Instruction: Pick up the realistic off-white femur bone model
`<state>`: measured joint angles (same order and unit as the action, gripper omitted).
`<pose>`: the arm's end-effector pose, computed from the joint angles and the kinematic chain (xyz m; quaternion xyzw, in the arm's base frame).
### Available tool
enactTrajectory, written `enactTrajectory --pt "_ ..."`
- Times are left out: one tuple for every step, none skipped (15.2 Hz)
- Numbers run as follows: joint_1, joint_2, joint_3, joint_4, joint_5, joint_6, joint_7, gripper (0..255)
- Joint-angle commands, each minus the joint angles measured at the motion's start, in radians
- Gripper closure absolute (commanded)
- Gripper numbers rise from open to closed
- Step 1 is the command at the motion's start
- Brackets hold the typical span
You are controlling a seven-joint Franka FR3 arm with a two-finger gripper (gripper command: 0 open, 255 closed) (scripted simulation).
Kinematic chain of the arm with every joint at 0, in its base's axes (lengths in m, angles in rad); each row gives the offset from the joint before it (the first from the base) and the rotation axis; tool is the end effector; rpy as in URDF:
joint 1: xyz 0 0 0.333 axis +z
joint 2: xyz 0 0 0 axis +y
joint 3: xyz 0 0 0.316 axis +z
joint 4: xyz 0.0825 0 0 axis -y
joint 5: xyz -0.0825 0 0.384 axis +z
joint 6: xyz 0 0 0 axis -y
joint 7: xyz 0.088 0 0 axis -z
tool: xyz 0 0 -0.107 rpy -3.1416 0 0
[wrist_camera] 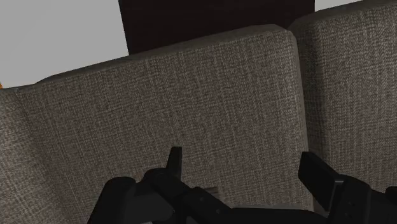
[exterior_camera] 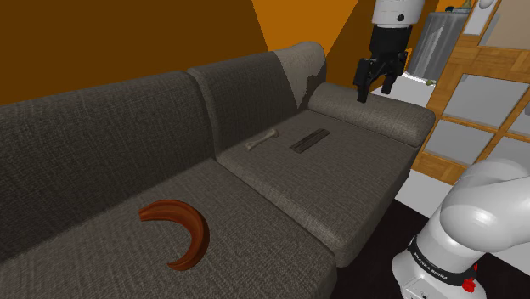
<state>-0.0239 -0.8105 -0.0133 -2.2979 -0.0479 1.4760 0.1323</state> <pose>0.2900 -0.0178 0.6168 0.9962 -0.0847 -0.0048 0.0193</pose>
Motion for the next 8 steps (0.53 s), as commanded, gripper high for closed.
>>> enactTrajectory --pt "0.000 0.000 0.000 0.000 0.000 0.000 0.000 0" --pt "-0.005 0.024 0.015 -0.004 0.014 0.024 0.037 0" --pt "-0.010 0.050 0.031 -0.006 0.027 0.049 0.074 0" --pt "-0.015 0.078 0.046 -0.006 0.039 0.073 0.110 0" --pt "-0.021 0.106 0.060 -0.005 0.051 0.097 0.146 0" --pt "-0.025 0.136 0.074 -0.003 0.062 0.121 0.181 0" --pt "-0.030 0.167 0.088 0.002 0.071 0.145 0.216 0" --pt "-0.035 0.198 0.101 0.007 0.080 0.169 0.251 0"
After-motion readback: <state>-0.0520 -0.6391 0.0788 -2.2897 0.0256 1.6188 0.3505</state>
